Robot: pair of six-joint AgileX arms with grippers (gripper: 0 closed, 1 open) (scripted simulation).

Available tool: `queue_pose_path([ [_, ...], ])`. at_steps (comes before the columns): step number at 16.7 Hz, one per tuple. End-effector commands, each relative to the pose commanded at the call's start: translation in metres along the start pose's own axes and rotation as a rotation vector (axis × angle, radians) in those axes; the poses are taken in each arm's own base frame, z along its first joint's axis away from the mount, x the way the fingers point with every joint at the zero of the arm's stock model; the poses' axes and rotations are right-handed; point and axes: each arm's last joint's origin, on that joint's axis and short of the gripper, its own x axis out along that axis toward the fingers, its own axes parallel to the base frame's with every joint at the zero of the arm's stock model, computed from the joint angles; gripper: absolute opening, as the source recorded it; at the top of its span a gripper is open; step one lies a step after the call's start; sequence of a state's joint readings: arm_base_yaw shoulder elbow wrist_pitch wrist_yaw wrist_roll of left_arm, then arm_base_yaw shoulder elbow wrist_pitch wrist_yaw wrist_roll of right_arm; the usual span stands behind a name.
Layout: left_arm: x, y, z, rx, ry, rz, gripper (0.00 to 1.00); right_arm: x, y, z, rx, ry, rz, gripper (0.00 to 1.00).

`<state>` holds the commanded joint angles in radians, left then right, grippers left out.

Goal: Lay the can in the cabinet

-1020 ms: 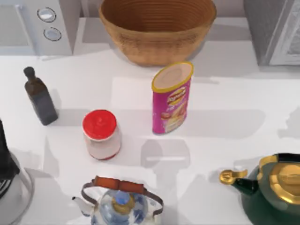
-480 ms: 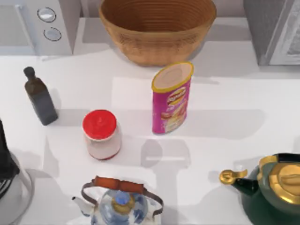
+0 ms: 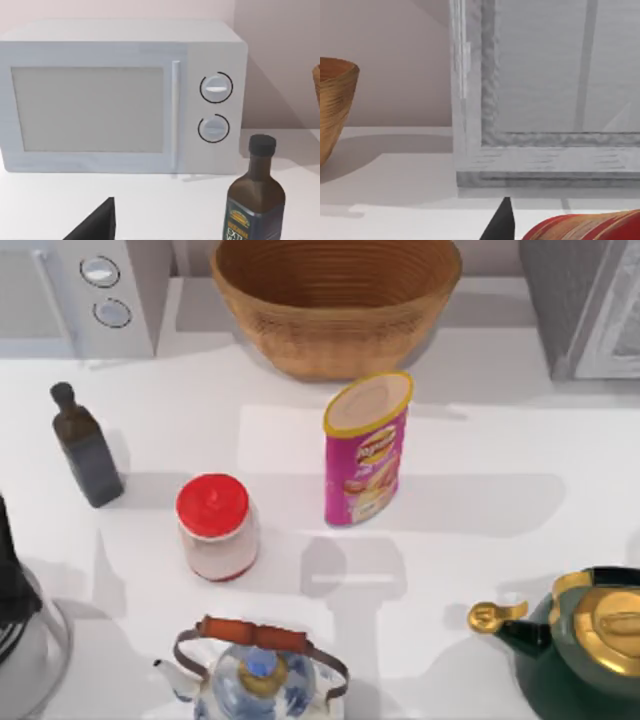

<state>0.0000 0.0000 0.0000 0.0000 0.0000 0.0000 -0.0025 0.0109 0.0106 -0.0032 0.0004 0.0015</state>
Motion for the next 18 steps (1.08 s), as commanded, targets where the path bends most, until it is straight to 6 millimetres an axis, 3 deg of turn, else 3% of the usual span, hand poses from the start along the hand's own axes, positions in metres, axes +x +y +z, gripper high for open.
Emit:
queue_pose_path([
  [4,0.0,0.0,0.0,0.0,0.0,0.0,1.0,-0.002,0.001,0.039,0.011,-0.03,-0.018,0.0],
  [10,0.0,0.0,0.0,0.0,0.0,0.0,1.0,0.004,0.006,0.152,0.042,-0.092,-0.031,0.0],
  [15,0.0,0.0,0.0,0.0,0.0,0.0,1.0,0.037,0.017,0.254,0.054,-0.104,-0.024,0.0],
  [18,0.0,0.0,0.0,0.0,0.0,0.0,1.0,0.07,0.026,0.3,0.046,-0.084,-0.017,0.0],
])
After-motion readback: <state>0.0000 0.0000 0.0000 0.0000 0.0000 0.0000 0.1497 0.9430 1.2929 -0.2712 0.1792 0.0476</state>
